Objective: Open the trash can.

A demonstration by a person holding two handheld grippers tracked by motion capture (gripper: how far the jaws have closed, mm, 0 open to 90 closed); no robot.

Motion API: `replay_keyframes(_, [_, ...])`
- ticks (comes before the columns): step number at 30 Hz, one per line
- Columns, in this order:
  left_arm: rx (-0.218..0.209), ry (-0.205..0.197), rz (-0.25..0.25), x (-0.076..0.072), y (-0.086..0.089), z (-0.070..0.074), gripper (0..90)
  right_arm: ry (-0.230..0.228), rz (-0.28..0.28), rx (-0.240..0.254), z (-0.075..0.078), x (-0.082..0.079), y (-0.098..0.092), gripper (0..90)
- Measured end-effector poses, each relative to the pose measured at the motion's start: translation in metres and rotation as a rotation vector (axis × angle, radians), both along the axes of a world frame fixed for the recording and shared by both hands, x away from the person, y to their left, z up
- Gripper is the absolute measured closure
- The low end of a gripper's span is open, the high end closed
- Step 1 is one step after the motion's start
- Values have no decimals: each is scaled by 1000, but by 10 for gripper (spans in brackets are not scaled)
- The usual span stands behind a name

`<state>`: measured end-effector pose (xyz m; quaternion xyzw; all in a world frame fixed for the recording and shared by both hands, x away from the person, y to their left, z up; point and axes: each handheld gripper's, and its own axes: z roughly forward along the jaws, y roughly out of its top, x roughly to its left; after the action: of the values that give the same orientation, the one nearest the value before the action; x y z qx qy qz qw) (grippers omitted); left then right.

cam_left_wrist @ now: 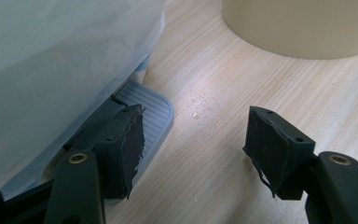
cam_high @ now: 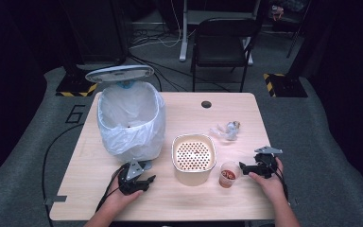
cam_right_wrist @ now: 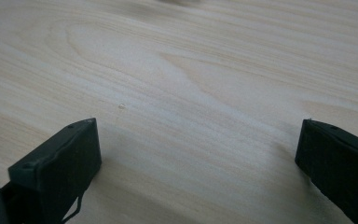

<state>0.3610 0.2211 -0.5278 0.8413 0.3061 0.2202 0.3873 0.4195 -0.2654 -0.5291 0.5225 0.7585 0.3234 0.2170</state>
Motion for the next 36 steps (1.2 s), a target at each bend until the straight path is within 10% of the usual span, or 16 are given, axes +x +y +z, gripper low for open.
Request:
replay_keyframes(13, [-22, 14, 2, 1, 2, 0, 375, -20, 19, -23, 8, 0, -1, 248])
replay_keyframes(36, [-49, 29, 10, 2, 3, 1, 375, -34, 52, -17, 76, 50, 30, 250])
